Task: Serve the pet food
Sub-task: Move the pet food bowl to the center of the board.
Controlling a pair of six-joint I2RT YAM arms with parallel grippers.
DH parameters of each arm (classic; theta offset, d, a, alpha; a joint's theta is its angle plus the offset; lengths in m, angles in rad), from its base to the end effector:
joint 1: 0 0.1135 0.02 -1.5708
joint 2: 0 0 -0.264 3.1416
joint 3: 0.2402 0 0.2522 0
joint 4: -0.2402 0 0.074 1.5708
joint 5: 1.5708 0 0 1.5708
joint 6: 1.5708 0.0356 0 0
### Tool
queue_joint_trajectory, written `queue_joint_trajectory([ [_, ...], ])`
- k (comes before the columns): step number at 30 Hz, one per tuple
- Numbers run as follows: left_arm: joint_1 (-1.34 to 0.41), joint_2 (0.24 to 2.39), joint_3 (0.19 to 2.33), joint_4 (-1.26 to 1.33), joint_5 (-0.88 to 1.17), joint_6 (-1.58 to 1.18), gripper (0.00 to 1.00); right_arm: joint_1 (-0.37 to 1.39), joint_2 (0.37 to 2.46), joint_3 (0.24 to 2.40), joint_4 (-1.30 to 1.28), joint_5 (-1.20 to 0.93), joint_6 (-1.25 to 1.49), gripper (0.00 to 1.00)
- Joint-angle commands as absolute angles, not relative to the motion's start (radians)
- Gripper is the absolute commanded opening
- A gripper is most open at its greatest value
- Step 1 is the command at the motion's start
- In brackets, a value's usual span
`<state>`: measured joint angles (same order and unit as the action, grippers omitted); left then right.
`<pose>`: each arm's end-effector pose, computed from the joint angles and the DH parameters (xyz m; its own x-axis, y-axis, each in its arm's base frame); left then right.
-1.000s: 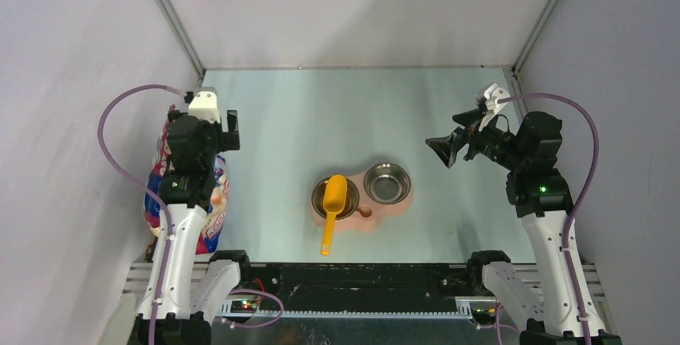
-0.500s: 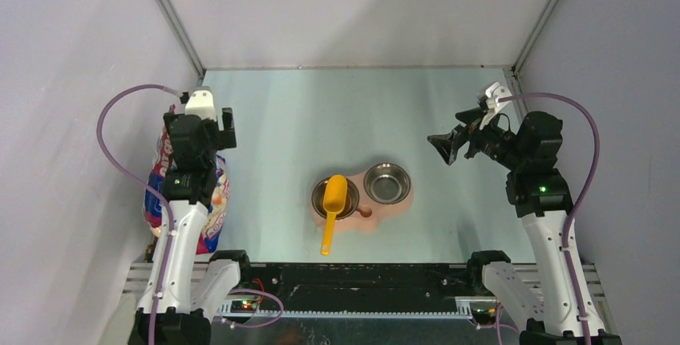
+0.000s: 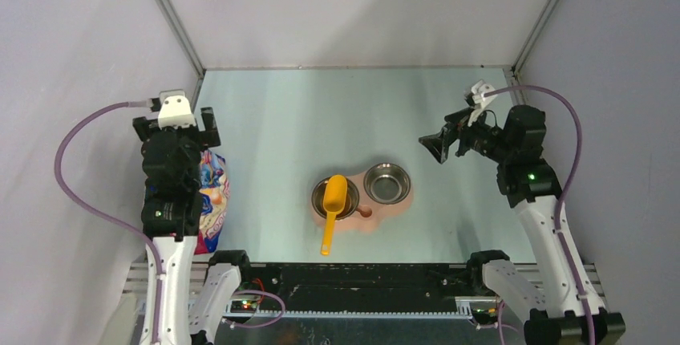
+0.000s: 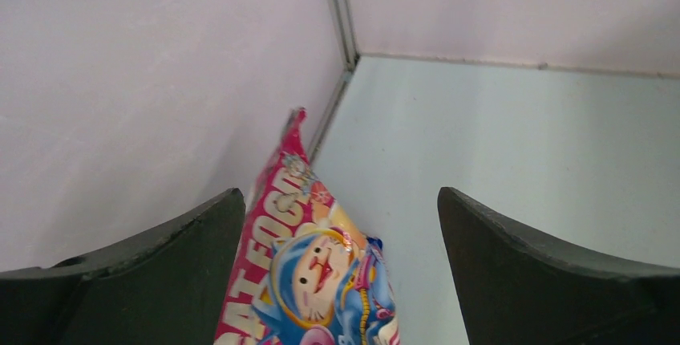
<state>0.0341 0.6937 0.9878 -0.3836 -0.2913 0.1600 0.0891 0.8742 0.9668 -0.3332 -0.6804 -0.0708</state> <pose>0.1413 0.0150 0.4011 -0.1389 0.1480 -0.9792 -0.3002 0.9359 0.1840 0.1850 0.0390 0.3742 -0.1888 -0.0721 -0.9794 -0.6928 0.7166 0.0808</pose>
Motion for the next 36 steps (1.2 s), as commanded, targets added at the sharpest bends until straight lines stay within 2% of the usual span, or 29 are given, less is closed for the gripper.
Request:
queue_joint_trajectory([
  [1, 0.042, 0.687, 1.025, -0.407, -0.385, 0.205, 0.98, 0.149, 0.959, 0.968, -0.293, -0.629, -0.06, 1.0],
  [5, 0.042, 0.658, 0.995, -0.45, -0.359, 0.192, 0.98, 0.324, 1.061, 1.018, -0.409, -0.47, -0.198, 0.93],
  [10, 0.042, 0.573, 0.87, -0.415, -0.213, 0.182, 0.98, 0.63, 1.194, 1.008, -0.563, -0.351, -0.494, 0.87],
  [13, 0.042, 0.553, 0.83, -0.413, -0.16, 0.194, 0.98, 0.741, 1.282, 0.978, -0.586, -0.281, -0.558, 0.79],
  [16, 0.042, 0.543, 0.829, -0.422, -0.147, 0.192, 0.98, 0.832, 1.304, 0.953, -0.581, -0.262, -0.606, 0.75],
  [24, 0.042, 0.55, 0.818, -0.418, -0.126, 0.189, 0.98, 0.922, 1.321, 0.905, -0.615, -0.432, -0.757, 0.64],
  [29, 0.042, 0.553, 0.814, -0.417, -0.123, 0.186, 0.98, 0.941, 1.318, 0.841, -0.543, -0.479, -0.86, 0.63],
  [36, 0.043, 0.561, 0.81, -0.415, -0.116, 0.186, 0.98, 0.966, 1.358, 0.838, -0.472, -0.444, -0.858, 0.62],
])
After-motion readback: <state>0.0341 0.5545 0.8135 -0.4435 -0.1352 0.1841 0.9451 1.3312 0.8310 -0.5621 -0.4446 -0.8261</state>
